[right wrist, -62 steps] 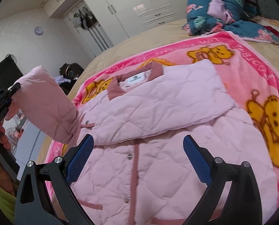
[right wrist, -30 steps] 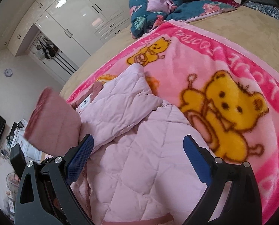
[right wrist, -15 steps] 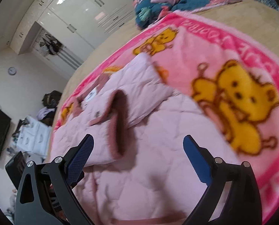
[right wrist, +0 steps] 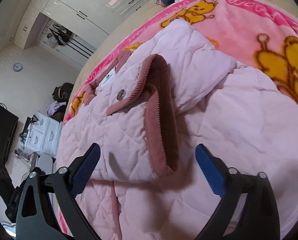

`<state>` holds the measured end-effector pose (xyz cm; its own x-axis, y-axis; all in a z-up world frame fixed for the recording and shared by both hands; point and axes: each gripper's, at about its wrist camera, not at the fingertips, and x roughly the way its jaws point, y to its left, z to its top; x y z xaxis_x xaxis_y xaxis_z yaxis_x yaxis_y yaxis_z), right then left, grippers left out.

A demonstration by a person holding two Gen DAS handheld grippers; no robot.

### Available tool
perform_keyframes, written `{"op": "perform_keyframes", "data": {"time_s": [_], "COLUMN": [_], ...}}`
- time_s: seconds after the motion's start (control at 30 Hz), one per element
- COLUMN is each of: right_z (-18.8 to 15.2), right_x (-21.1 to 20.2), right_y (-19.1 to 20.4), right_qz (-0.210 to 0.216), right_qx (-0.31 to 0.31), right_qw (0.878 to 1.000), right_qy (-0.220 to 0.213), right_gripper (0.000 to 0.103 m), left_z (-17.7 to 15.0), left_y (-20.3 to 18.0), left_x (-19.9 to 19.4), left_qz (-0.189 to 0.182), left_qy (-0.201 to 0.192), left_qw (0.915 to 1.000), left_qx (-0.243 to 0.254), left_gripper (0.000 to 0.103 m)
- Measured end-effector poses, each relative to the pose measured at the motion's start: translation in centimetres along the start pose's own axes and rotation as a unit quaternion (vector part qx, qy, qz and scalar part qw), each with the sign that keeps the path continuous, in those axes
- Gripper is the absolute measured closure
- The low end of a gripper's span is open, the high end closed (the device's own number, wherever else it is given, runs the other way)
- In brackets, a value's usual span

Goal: Fold large clothes
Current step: 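Grasp the dark-pink trim edge with the right tool and fold it over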

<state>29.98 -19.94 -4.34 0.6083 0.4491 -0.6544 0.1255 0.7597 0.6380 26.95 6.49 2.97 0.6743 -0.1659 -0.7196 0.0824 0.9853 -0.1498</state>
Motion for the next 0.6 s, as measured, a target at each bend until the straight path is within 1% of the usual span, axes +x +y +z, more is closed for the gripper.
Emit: {"op": "perform_keyframes", "data": {"time_s": [0.03,0.07,0.1,0.13,0.17,0.2,0.23,0.33,0.43,0.5,0.6], "right_z": [0.0,-0.1,-0.2,-0.4,-0.6,-0.8,-1.2,-1.8,-1.9,-1.3,0.0], "right_x": [0.3,0.5,0.7,0.6,0.5,0.5,0.4,0.3,-0.4,-1.0,-2.4], "right_y": [0.0,0.1,0.1,0.1,0.2,0.3,0.3,0.5,1.6,3.3,6.3], "right_qz": [0.004,0.009,0.009,0.008,0.009,0.011,0.014,0.015,0.013,0.001,-0.008], "right_qx": [0.0,-0.001,-0.003,-0.008,-0.016,-0.021,-0.028,-0.043,-0.08,-0.12,-0.189], "right_qw": [1.0,1.0,1.0,1.0,1.0,1.0,0.999,0.999,0.996,0.992,0.98], "right_qy": [-0.002,-0.002,-0.002,-0.008,-0.012,-0.015,-0.019,-0.023,-0.029,-0.032,-0.056], "right_gripper": [0.036,0.046,0.047,0.054,0.057,0.064,0.068,0.075,0.08,0.081,0.082], "left_z": [0.0,0.0,-0.1,-0.2,-0.3,-0.4,-0.6,-1.1,-1.5,-1.6,-1.6], "left_y": [0.8,1.5,2.1,2.8,3.4,3.9,4.4,5.4,6.0,6.3,6.8], "left_x": [-0.1,-0.1,-0.1,-0.2,-0.2,-0.2,-0.2,-0.2,0.0,0.0,-0.1], "left_qz": [0.004,0.007,0.013,0.02,0.026,0.029,0.029,0.03,0.027,0.022,0.022], "left_qy": [0.001,0.003,0.004,0.005,0.004,0.003,0.003,0.004,0.007,0.008,0.006], "left_qw": [0.9999,0.9998,0.9995,0.9992,0.9988,0.9983,0.998,0.9968,0.9958,0.9954,0.9952], "left_qx": [-0.011,-0.02,-0.028,-0.036,-0.042,-0.05,-0.056,-0.074,-0.087,-0.093,-0.095], "left_gripper": [0.009,0.009,0.009,0.009,0.009,0.009,0.009,0.009,0.009,0.009,0.009]}}
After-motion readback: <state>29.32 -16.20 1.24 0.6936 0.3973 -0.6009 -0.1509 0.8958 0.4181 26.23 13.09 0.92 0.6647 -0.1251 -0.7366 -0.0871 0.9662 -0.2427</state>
